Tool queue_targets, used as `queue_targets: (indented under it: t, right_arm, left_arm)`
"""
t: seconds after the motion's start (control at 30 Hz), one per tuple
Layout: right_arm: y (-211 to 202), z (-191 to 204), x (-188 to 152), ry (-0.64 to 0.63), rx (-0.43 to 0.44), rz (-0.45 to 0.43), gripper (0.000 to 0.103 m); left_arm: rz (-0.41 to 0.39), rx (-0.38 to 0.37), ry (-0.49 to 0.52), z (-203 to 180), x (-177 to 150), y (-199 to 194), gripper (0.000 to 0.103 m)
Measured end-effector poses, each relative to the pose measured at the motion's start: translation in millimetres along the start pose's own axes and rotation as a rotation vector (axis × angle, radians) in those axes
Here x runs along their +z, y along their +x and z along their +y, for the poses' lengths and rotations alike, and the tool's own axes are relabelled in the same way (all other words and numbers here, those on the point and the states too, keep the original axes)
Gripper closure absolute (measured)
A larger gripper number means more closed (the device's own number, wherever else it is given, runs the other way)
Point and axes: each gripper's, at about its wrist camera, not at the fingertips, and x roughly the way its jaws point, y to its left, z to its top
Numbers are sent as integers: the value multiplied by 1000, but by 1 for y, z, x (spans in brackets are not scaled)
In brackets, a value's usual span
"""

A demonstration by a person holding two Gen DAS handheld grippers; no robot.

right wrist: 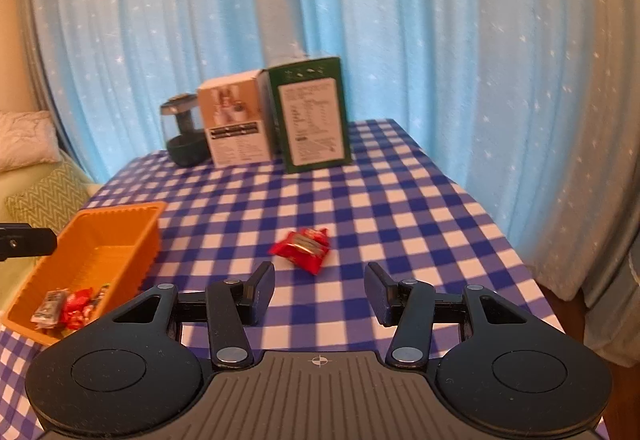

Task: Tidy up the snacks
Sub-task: 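Move both tools back toward the last red candies on the table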

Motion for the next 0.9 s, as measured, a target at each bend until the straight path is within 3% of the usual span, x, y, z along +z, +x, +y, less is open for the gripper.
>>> queue_targets:
  t: [0.4, 0.67, 0.9]
  right_arm:
    - [27, -23, 12, -6, 18, 42, 53]
    - [61, -51, 20, -20, -1, 114, 53]
    - [93, -79, 29, 4, -10, 140, 53]
  left_arm:
    - [55, -44, 38, -40, 0, 52, 42]
    - [99, -70, 51, -66, -6, 110, 36]
    - [102, -88, -6, -84, -12, 167, 31]
